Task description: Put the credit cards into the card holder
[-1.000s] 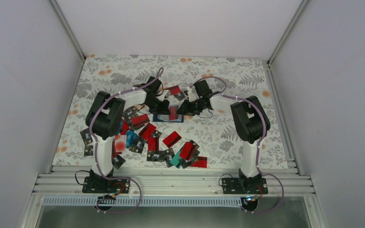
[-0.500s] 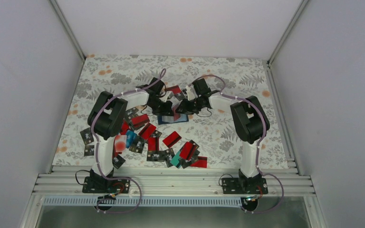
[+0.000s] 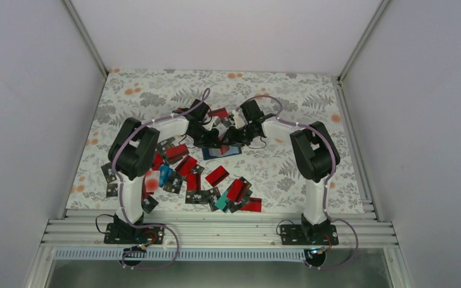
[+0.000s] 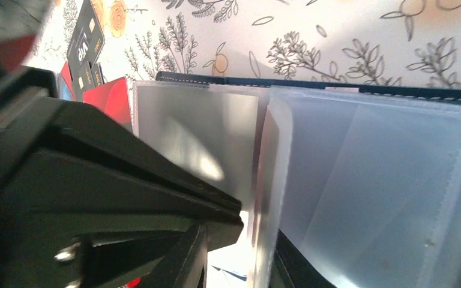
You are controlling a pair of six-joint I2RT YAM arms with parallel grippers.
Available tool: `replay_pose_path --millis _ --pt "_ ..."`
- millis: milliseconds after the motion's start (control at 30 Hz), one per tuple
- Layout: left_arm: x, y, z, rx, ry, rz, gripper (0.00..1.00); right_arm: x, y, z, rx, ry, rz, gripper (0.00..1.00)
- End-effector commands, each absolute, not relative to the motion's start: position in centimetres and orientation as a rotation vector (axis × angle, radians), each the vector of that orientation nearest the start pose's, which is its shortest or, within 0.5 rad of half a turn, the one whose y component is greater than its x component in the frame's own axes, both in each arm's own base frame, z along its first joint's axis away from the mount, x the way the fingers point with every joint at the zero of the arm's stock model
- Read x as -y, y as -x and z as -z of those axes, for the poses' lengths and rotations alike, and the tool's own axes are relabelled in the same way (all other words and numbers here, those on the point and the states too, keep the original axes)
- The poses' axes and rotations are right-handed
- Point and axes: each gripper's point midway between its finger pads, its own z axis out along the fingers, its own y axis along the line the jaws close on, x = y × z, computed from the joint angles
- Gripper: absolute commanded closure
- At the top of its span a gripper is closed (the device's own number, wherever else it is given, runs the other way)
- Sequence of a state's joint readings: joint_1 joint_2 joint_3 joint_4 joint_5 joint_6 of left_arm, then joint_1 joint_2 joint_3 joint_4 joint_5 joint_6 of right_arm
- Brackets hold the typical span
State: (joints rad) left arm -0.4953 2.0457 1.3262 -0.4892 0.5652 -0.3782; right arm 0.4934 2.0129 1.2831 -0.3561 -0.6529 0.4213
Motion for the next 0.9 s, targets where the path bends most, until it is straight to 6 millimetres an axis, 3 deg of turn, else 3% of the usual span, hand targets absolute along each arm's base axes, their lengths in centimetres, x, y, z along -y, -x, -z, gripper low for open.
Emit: replay_pose_path --millis 0,233,500,700,867 --pt "28.1 -34.9 -6.2 -2.818 -0.286 0.942 0.92 -31.9 -34.9 -7.5 -2.706 0.395 -1.14 0.73" --pt "25.5 -34.7 -9.1 -2.764 -0.209 0.91 0.87 -33.5 -34.4 -7.6 -2.714 0.418 -1.139 0.69" --pt "21.5 -33.5 -10.5 -2.73 -0.117 0.808 0.86 -36.7 -33.7 -8.1 -2.711 0.487 -1.16 0.61" --pt "19.0 -30.8 -10.8 -2.734 -0.082 0.726 0.79 -38.6 -32.7 -7.0 -2.735 0.54 -1.201 0.6" --pt "17.1 -28.1 -10.7 -2.753 -0.048 0.651 0.71 -38.6 -32.8 -8.2 -2.705 0.56 -1.183 0.6"
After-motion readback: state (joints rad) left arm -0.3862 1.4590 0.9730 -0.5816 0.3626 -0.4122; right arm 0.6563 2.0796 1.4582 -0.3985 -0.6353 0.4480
